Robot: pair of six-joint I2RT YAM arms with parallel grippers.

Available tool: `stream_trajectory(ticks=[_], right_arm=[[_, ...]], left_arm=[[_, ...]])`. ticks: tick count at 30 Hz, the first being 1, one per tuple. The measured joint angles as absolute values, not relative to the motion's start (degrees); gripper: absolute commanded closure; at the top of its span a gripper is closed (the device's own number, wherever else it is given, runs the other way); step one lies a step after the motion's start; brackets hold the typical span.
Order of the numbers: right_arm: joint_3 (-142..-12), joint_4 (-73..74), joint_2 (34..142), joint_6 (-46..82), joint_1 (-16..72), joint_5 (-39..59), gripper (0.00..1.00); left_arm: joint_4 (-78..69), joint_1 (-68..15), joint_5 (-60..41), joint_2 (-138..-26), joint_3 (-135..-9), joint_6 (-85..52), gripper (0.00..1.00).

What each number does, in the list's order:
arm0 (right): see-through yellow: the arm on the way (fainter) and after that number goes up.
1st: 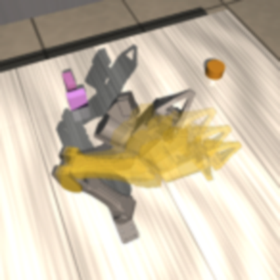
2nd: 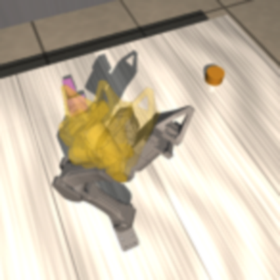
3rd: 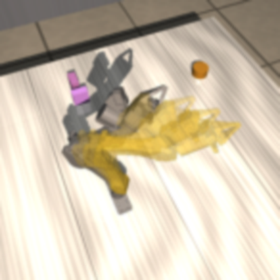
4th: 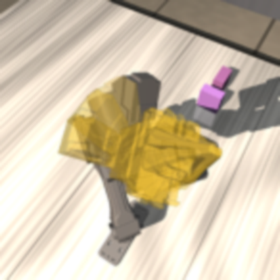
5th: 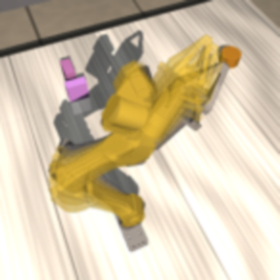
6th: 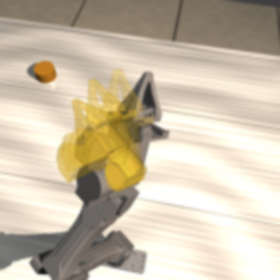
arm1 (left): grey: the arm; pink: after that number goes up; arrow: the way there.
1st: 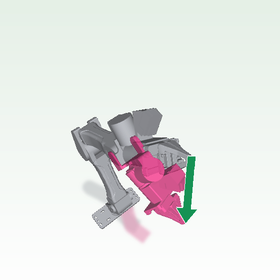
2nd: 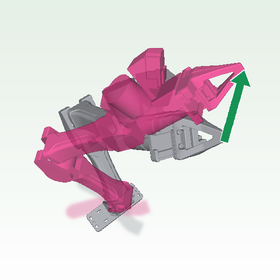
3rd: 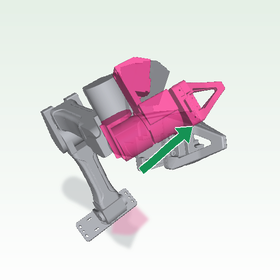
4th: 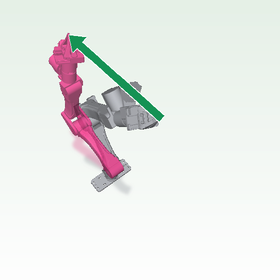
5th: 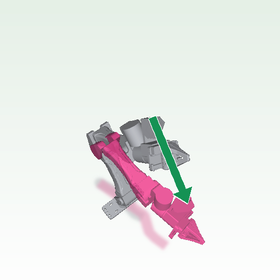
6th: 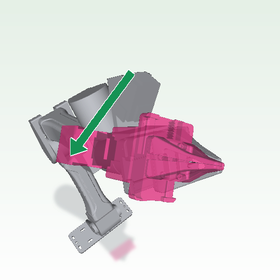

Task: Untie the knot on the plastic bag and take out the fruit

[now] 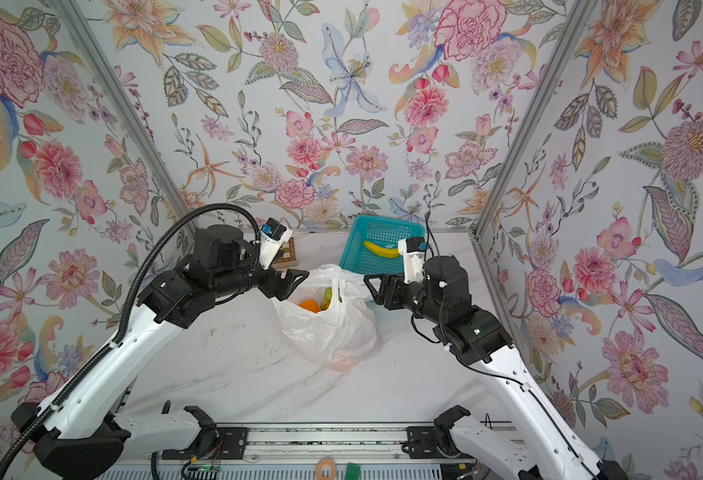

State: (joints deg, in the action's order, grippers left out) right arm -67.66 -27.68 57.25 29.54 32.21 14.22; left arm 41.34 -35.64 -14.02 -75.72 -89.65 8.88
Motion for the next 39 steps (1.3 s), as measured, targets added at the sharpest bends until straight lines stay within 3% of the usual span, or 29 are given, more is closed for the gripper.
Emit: stream_trajectory(ticks=[8, 12, 14, 17, 20, 24, 30, 35, 39], right_arm=[[-70.8, -28.2, 68.3, 30.5, 39.5, 13.5, 0.23], [-71.0, -28.1, 73.6, 30.5, 40.4, 12.4, 0.29], [-71.0, -27.9, 76.2, 30.4, 40.4, 12.0, 0.42], [-70.9, -27.7, 77.6, 30.3, 40.5, 11.7, 0.80], [-70.9, -27.9, 77.3, 30.4, 41.1, 10.3, 0.99], [-66.7, -28.8, 73.2, 30.7, 42.9, 7.9, 1.00], [-53.9, -28.9, 61.3, 34.2, 47.1, 7.9, 1.00], [-44.9, -27.6, 57.7, 38.5, 52.2, 8.1, 1.00], [-37.4, -23.9, 57.6, 42.3, 57.2, 8.1, 0.98]], left_arm=[[48.4, -35.7, -14.4, -86.2, -92.9, 18.3, 0.04], [47.9, -35.7, -14.1, -87.7, -92.3, 20.0, 0.07], [47.5, -35.6, -13.9, -88.1, -91.8, 20.3, 0.08], [46.6, -35.7, -14.0, -88.6, -90.8, 20.8, 0.09], [45.4, -35.7, -14.0, -89.8, -89.8, 20.8, 0.05], [43.7, -35.7, -13.9, -91.2, -86.3, 21.2, 0.07], [40.4, -35.7, -11.1, -91.9, -83.6, 19.9, 0.30], [36.4, -35.7, -7.6, -92.2, -83.5, 15.9, 0.51], [31.5, -35.7, -5.1, -92.1, -82.1, 10.8, 0.53]])
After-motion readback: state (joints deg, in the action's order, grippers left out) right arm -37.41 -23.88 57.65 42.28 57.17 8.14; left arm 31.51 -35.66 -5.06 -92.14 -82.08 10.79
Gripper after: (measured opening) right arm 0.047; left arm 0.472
